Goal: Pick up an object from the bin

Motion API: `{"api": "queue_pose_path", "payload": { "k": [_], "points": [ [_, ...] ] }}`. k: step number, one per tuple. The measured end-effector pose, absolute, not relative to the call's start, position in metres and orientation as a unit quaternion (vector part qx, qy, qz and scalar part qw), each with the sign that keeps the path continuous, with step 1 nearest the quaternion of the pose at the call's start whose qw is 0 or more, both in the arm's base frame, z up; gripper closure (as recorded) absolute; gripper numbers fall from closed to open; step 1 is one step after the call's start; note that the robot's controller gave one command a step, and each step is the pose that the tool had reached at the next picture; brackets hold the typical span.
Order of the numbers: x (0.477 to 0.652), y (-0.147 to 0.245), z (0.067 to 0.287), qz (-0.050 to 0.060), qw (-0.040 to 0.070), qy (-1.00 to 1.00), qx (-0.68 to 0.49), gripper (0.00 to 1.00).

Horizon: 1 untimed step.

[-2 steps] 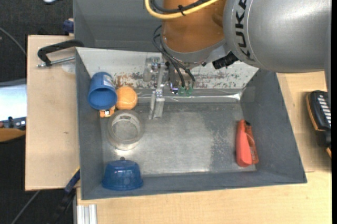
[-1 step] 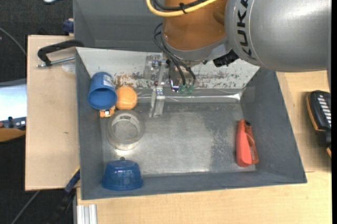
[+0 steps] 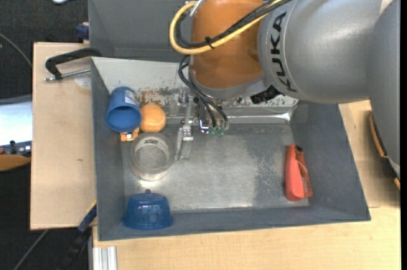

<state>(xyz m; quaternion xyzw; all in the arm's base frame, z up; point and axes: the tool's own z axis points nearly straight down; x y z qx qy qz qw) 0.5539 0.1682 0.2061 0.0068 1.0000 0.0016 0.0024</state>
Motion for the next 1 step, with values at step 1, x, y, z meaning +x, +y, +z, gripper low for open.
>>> {"api": "queue_pose_path", "payload": {
  "k": [1],
  "points": [
    [0.5443,0.1664,0.1462,0.002,0.001,0.997,0.072,0.00]
  ]
}}
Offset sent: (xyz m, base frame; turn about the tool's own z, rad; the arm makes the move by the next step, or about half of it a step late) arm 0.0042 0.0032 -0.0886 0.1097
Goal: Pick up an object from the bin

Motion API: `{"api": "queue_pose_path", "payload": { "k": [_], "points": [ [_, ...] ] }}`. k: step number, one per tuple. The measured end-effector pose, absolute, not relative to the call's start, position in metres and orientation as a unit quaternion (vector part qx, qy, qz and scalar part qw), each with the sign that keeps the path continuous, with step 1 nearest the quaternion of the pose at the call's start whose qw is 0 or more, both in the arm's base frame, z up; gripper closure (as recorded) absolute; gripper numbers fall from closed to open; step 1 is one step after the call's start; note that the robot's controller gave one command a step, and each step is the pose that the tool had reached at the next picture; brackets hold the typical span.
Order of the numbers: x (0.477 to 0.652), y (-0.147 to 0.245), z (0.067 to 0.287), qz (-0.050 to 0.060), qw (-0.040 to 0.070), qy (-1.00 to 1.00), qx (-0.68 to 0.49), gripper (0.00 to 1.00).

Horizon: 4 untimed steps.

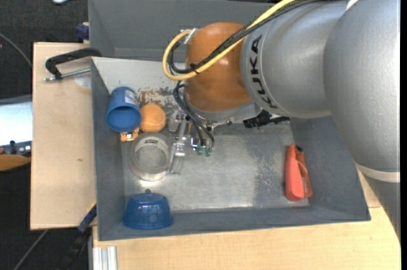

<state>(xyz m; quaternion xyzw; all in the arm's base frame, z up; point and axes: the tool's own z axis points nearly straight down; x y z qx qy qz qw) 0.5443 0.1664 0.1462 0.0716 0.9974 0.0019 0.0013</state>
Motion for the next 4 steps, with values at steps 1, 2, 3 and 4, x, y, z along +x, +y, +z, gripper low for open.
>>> {"api": "queue_pose_path", "payload": {
  "k": [1,2,3,4],
  "points": [
    [0.557,0.172,0.118,0.002,0.003,0.998,0.061,0.00],
    [0.575,0.166,0.096,0.004,0.004,0.996,0.088,0.00],
    [0.601,0.175,0.078,0.001,0.006,0.997,0.077,0.00],
    [0.602,0.172,0.075,-0.001,0.007,0.995,0.102,1.00]
  ]
}}
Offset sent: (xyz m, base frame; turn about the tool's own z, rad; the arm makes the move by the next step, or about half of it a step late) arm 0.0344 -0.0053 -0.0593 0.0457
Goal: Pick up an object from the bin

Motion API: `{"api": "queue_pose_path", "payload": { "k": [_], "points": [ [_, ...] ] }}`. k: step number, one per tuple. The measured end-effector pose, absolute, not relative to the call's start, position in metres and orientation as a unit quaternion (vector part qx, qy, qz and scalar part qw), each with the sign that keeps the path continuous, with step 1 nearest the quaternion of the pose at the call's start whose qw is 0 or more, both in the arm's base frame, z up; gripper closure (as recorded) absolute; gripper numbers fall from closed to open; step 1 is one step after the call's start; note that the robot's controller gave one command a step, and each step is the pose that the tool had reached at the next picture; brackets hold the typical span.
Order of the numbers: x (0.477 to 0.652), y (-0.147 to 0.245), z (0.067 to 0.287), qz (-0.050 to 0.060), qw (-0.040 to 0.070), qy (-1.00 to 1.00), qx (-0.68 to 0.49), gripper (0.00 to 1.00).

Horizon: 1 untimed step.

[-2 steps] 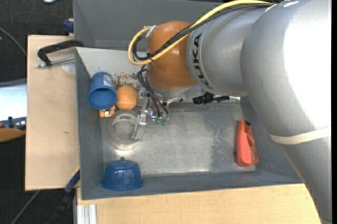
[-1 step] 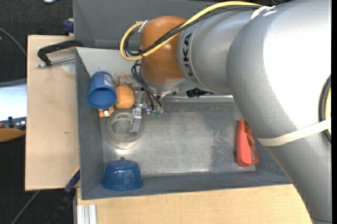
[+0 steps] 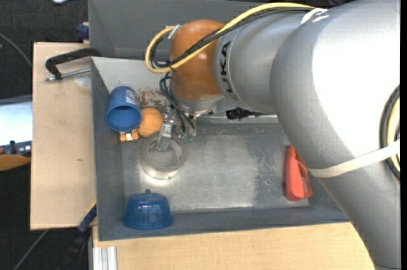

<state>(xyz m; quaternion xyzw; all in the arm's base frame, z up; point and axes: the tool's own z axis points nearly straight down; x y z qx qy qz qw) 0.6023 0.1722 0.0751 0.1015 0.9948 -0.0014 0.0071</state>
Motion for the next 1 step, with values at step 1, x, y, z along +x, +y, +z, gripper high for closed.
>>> {"api": "queue_pose_path", "payload": {
  "k": [1],
  "points": [
    [0.6012,0.1724,0.0751,-0.001,0.007,0.995,0.103,1.00]
  ]
}}
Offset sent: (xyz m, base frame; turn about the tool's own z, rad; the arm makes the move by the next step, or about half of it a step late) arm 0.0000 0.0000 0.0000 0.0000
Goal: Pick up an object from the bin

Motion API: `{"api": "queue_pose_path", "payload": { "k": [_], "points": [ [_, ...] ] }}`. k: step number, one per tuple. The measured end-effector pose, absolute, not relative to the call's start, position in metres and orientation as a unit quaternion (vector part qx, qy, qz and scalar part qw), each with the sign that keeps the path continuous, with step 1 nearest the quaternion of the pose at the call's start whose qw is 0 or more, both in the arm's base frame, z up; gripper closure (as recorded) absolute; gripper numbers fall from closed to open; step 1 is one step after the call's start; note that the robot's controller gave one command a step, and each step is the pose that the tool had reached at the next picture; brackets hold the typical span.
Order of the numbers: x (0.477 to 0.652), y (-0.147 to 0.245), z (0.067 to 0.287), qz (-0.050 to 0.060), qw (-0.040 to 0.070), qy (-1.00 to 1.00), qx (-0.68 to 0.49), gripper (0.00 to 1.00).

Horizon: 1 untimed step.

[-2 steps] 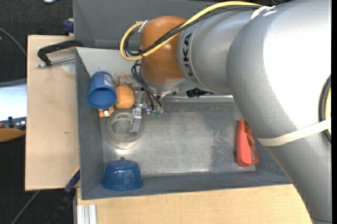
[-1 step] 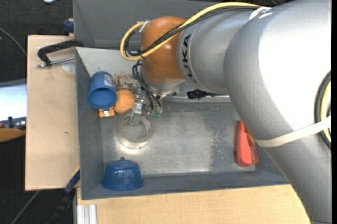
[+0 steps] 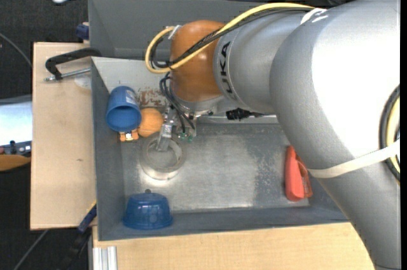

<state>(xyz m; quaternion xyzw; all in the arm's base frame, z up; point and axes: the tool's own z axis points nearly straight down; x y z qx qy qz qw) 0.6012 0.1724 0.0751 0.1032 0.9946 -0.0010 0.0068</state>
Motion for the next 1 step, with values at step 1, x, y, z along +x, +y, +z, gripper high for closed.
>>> {"api": "queue_pose_path", "payload": {
  "k": [1],
  "points": [
    [0.6011,0.1724,0.0751,-0.001,0.007,0.995,0.103,1.00]
  ]
}}
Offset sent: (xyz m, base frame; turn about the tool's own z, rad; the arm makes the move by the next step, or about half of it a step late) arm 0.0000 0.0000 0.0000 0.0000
